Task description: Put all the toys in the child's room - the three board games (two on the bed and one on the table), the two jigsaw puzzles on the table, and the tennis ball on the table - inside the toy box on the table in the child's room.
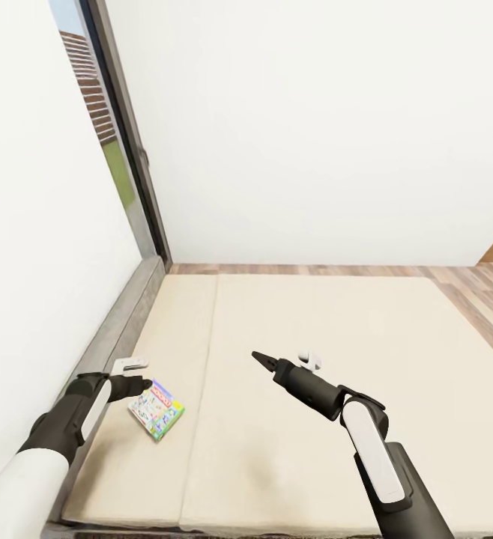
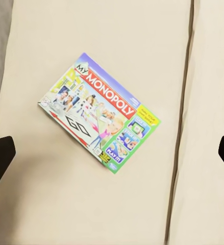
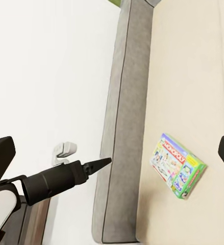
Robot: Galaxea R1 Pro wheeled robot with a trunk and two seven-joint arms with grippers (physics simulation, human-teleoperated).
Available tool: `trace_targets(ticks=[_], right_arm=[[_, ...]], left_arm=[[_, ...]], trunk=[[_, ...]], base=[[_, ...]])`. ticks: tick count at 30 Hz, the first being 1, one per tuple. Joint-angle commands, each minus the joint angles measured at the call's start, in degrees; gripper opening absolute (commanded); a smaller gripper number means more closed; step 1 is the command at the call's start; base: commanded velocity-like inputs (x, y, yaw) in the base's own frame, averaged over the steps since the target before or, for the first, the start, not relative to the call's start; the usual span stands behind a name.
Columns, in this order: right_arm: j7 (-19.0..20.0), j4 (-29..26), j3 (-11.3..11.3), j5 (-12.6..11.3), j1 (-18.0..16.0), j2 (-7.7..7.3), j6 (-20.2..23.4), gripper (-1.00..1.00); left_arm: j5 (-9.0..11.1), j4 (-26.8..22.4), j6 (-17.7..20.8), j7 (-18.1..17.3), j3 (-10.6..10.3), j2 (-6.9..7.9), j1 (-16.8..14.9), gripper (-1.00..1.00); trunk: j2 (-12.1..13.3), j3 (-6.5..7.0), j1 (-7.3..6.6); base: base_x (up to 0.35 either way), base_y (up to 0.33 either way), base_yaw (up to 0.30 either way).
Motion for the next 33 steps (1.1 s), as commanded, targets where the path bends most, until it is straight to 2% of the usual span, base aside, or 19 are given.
trace_targets(ticks=[1,33], right_arm=[[0.22,-0.02,-0.07,0.18,-0.05,0.05,0.26,1.00],[0.22,-0.02,-0.07,0.18,-0.04,0.05,0.26,1.00]], left_arm=[[0.46,-0.06,0.34,0.02,0.09,-0.04,-0.03,1.00],[0.46,-0.06,0.31,-0.02,-0.04,-0.18,-0.03,1.00]], trunk=[[-0.11,-0.20,0.03],[-0.11,-3.22,0.03]], base=[[0.000,0.000,0.000],[0.000,0.000,0.000]])
